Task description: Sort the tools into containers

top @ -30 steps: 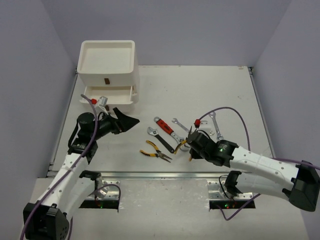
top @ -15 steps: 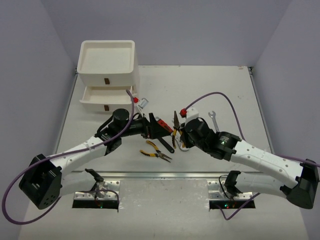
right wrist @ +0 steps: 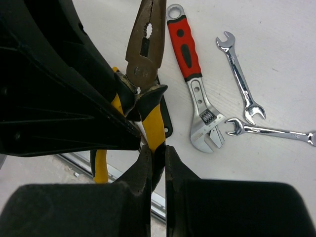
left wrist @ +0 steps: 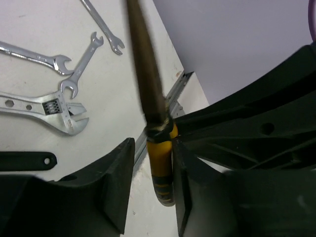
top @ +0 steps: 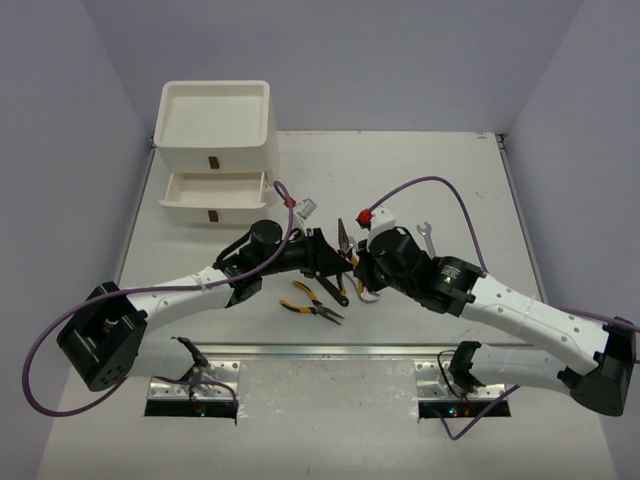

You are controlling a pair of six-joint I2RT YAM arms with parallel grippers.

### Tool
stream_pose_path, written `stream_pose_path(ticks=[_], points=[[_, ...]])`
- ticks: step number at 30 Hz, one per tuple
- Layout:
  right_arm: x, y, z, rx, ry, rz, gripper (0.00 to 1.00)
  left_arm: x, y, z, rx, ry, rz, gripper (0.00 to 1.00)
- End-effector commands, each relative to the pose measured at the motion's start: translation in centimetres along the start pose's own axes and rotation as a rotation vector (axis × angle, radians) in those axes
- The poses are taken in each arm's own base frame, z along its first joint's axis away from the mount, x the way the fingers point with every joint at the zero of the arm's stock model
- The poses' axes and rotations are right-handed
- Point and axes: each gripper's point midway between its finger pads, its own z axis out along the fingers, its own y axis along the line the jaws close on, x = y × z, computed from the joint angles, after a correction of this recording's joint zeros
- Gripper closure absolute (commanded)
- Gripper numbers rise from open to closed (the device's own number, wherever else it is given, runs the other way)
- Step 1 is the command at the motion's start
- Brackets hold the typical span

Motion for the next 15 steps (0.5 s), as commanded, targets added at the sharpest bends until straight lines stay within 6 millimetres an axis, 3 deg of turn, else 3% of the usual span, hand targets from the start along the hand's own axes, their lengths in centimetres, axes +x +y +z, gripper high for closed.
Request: stream_pose_path(ticks=[1,2,7,9,10,12,13,15], points=[[-4.0,3.0,-0.8,-0.109,-0.09,0.068,1.0,-2.7,-3.0,0.8,0.084,-0.098,0.05,0.93],[-4.0,3.2,-0.7,-0.112,-0.087,0.069,1.0,-3.0,-3.1,0.7,0.083,-0.112,0.054,0.99],[-4.2,2.1,-0.4,-0.056,-0.114,0.075,1.0,-5.1,-2.1,-0.6,-0.018,-0.235,0.058,1.0],[-4.3,1.6,-0.4,-0.042,-0.143,0.078,0.9,-6.1,-2.3,-1.3,-0.035,-0.277,0.061,1.0],[-4.4,1.3,-0.4,-0.029,-0.156,0.081,0.69,-6.9,-2.2,-1.8,-0.055,-0.309,0.055,1.0],[-4.5,0.7,-0.5,-0.002,-0.171,0.083,0.18,-9.3,-1.4,-3.1,-0.123,-0.387,0.034,1.0],[-4.6,0.5,-0.6,0.009,-0.174,0.082,0.04,-9.9,-1.1,-3.6,-0.158,-0.414,0.022,1.0],[-4.8,-0.4,-1.1,0.042,-0.191,0.077,0.01,-13.4,0.9,-6.4,-0.26,-0.554,-0.022,1.0]])
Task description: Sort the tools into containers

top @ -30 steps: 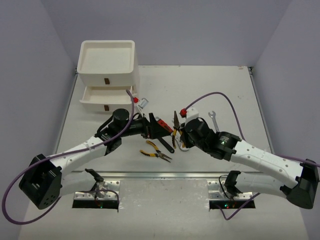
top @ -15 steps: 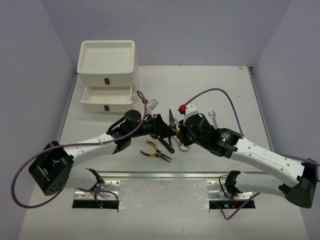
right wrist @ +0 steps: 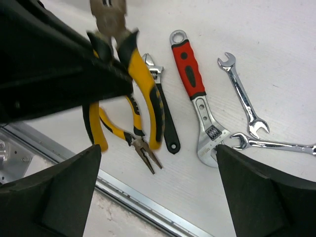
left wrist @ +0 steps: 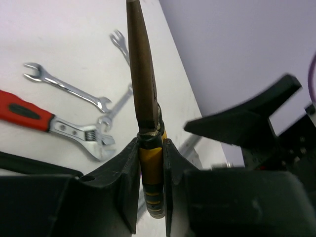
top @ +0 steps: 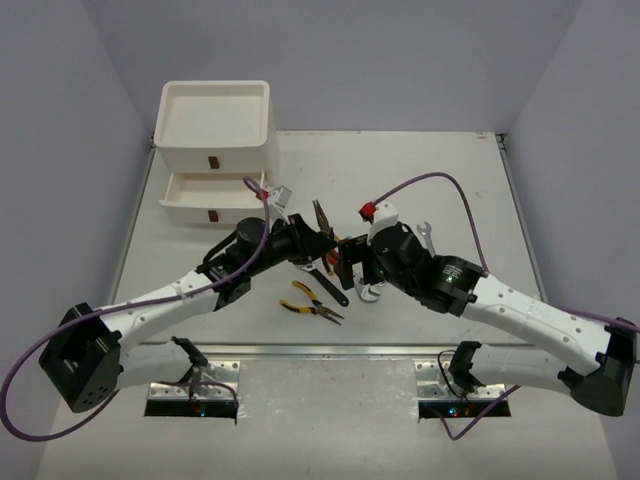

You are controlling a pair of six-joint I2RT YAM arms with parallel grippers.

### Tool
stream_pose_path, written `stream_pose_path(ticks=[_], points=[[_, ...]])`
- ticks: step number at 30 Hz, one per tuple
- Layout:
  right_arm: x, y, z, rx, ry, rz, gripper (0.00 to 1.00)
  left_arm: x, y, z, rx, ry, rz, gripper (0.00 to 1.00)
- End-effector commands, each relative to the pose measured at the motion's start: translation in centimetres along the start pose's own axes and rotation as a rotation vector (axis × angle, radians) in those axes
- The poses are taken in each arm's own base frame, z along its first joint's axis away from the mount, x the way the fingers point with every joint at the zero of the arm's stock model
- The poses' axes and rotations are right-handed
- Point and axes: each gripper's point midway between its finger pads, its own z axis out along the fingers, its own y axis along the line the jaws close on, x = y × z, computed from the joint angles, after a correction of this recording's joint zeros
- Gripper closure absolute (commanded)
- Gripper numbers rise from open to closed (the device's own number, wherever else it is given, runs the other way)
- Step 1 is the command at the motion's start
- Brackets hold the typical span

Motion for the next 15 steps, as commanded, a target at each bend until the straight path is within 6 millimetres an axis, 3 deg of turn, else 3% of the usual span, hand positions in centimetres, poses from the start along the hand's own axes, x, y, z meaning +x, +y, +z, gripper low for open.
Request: stream_pose_path(ticks=[1,6,7,12,15], points=[[-2.7,-0.7,-1.1,0.04,-0.116,0.027,0.01,-9.7,1.4,-2.7,-0.155,-0.334,-0.043,1.0],[-2.8,-3.5,-2.6,0.151,-0.155,0.039,0.01,-16.6,6.7,-6.6,-0.36,-0.534,-0.152,1.0],[-2.7,-3.8,-2.9,0.158,-0.162,0.047,0.01,-18.8,8.6,-8.1,-0.422,-0.585,-0.192,1.0],[-1.6,-4.5,-3.4,0.166,-0.14,0.046,0.01,-23.3,14.0,-11.4,-0.499,-0.74,-0.359,1.0],[-1.4,-4.9,-3.9,0.17,-0.148,0.048,0.01,-25.9,15.6,-13.3,-0.531,-0.84,-0.399,1.0]])
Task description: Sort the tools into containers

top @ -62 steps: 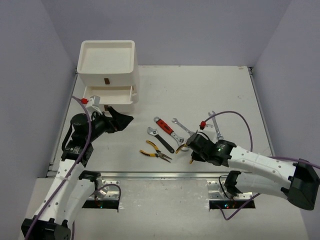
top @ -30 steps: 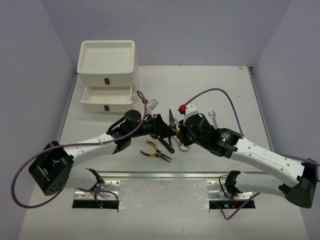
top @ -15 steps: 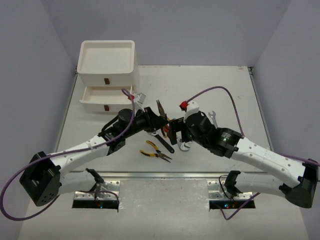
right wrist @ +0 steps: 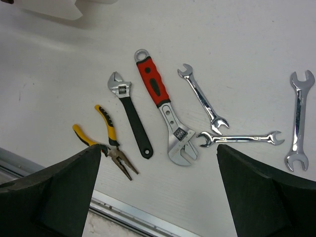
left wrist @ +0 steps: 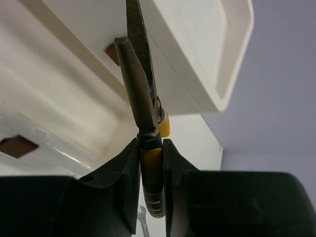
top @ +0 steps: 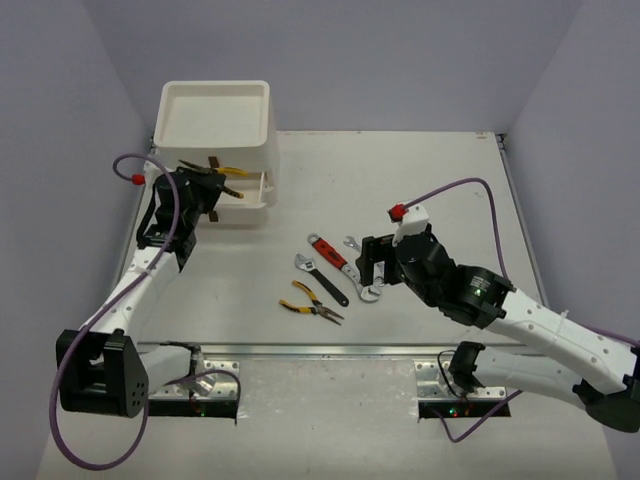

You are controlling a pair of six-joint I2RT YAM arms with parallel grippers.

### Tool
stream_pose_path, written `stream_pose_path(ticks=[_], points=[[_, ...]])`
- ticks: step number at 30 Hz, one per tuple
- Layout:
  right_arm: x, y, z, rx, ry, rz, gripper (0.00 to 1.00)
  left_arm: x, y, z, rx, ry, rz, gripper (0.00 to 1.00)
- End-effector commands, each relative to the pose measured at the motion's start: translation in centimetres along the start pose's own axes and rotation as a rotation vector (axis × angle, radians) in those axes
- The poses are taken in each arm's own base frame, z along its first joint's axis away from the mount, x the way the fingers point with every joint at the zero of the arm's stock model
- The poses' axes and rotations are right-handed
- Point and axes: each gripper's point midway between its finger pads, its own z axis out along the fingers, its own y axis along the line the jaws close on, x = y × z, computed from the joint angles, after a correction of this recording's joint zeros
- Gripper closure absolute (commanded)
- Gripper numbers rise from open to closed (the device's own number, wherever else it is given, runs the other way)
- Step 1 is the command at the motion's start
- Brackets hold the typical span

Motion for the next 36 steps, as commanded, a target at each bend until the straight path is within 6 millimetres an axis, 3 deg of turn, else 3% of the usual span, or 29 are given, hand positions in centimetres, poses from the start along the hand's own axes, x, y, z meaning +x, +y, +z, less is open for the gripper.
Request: stream_pose_path(ticks=[1,5,7,12,15,23,27,29,31,32,34,36], points=[[0.0,-1.5,-0.8,0.047,-0.028,0.016,0.01,-5.0,-1.2,1.1,0.014,-0.124,-0.13,1.0],[0.0,-2.1,-1.3,0.055,-0.044,0.021,0.01,-6.8,-1.4,2.9,0.003,-0.129,-0.154,1.0],[0.2,-2.2,-1.3,0.053,-0.044,0.021,0.01,-6.2,-1.2,4.0,-0.005,-0.099,-0.178,0.95],[0.5,-1.5,-1.1,0.021,-0.015,-0.004,0.01,-5.0,0.1,5.5,-0.027,-0.055,-0.21,0.38],[0.9,-1.1,-0.9,0.008,0.012,-0.023,0.01,-5.2,-0.4,5.1,-0.019,-0.055,-0.214,0.19],[2.2,0.5,0.2,-0.041,0.097,-0.08,0.01,-7.8,-3.8,2.4,0.051,-0.107,-0.166,0.05],[3.0,2.6,1.1,-0.127,0.158,-0.129,0.01,-9.0,-6.6,-0.4,0.137,-0.125,-0.066,0.0],[5.2,4.6,2.2,-0.211,0.269,-0.196,0.02,-9.3,-8.4,-3.1,0.196,-0.12,0.018,0.0],[7.5,6.4,3.4,-0.283,0.396,-0.266,0.06,-8.2,-8.0,-4.9,0.191,-0.072,0.131,0.0],[7.1,6.7,3.4,-0.297,0.391,-0.28,0.08,-8.2,-8.1,-5.6,0.203,-0.079,0.172,0.0],[8.9,8.1,5.5,-0.31,0.486,-0.324,0.13,-7.1,-6.1,-8.1,0.17,-0.064,0.268,0.0],[9.8,8.6,7.2,-0.29,0.524,-0.347,0.22,-6.1,-4.0,-9.3,0.136,-0.056,0.31,0.0]])
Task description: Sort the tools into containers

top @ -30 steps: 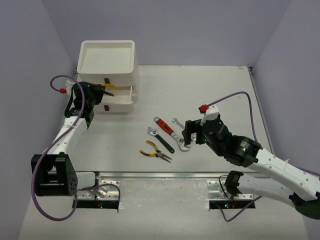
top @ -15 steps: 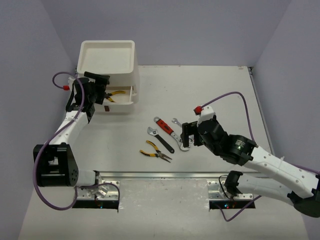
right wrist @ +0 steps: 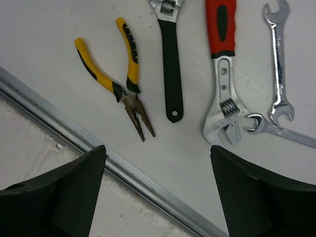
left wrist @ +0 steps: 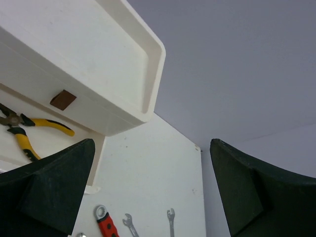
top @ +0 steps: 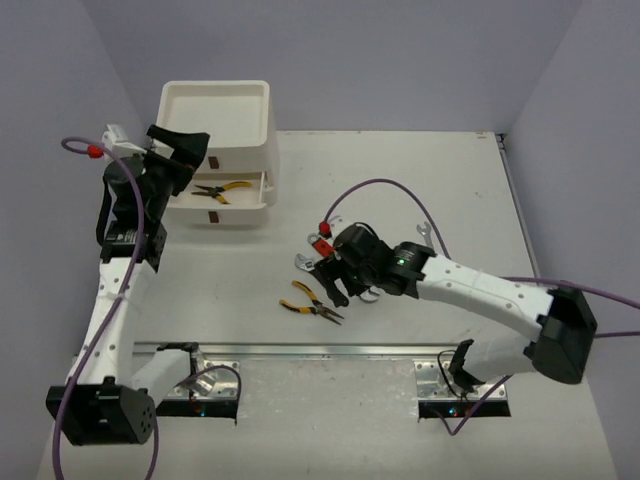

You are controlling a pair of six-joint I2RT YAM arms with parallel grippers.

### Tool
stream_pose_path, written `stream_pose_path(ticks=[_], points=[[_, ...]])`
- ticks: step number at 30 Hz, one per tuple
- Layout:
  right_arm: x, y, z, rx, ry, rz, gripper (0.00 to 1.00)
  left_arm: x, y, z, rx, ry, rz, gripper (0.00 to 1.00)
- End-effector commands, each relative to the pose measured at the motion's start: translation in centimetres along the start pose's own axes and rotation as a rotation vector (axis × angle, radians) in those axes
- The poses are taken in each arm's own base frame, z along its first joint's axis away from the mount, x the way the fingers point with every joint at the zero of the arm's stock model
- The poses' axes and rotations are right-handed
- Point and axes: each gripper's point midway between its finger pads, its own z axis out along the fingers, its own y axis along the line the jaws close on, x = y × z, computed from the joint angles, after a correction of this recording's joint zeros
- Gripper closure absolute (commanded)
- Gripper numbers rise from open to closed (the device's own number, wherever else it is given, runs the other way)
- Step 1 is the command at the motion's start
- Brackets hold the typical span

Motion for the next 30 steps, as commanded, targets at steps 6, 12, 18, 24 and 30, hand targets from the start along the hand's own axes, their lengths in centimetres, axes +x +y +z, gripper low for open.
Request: stream_pose_path(ticks=[6,12,18,24,30], points=[[-2.6,3.6,8.5,-0.059,0.116,-0.103,0.36,5.2,7.8,-6.5,-0.117,0.122,0.34,0.0],[-1.3,3.8,13.2,-0.025,0.223,-0.128,0.48,6.9,8.1,-7.1,-0.078,0.2,0.382,0.0],[1.1,3.2,15.6,-0.004,0.296,-0.156,0.72,6.5,8.1,-7.4,-0.076,0.173,0.403,0.0],[0.9,3.4,14.9,-0.004,0.28,-0.138,0.99,7.3,7.5,-7.3,-0.026,0.209,0.399,0.0],[-5.5,2.8,8.9,0.027,0.051,-0.032,1.0,9.9,6.0,-7.7,0.113,0.323,0.376,0.0]])
